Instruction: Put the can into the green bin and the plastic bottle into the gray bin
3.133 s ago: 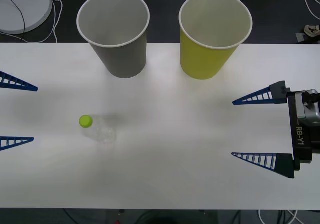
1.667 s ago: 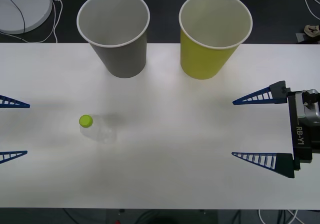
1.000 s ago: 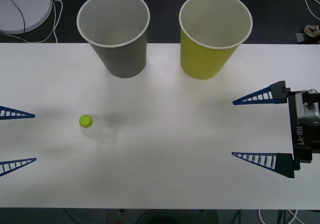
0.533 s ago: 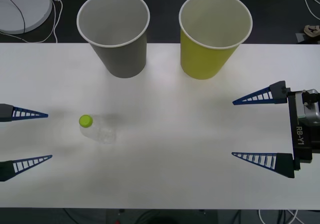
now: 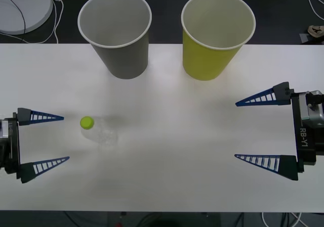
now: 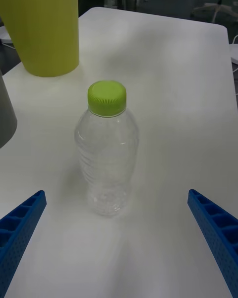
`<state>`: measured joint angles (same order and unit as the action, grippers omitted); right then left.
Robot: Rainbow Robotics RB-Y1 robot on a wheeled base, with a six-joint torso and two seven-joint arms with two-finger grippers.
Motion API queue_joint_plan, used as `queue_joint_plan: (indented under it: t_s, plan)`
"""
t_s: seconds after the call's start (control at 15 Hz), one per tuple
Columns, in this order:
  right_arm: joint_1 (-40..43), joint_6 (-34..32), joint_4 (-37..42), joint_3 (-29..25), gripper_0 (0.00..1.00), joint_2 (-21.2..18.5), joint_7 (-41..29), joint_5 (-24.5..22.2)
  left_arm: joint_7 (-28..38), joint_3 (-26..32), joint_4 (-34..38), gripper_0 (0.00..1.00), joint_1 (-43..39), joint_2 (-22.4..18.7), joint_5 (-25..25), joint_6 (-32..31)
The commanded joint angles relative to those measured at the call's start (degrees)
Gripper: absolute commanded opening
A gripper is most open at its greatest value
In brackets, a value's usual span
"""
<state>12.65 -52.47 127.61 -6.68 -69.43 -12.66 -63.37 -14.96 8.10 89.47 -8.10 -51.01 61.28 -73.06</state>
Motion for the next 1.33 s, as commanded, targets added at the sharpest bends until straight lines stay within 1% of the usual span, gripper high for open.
queue_joint_plan:
  t_s: [0.07,0.47,1.13,1.33]
  plan:
    - [0.0,0.0,0.0,0.0,1.0,0.0,0.0,0.0,0.02,-0.27,0.0,1.0,0.63,2.58,1.13,0.2]
    - [0.0,0.0,0.0,0.0,1.0,0.0,0.0,0.0,0.9,-0.36,0.0,1.0,3.45,7.85,5.96,1.16]
    - [0.0,0.0,0.0,0.0,1.0,0.0,0.0,0.0,2.92,-0.36,0.0,1.0,6.79,14.62,12.55,1.43]
    - [0.0,0.0,0.0,0.0,1.0,0.0,0.0,0.0,3.71,-0.71,0.0,1.0,7.75,16.29,13.34,1.43]
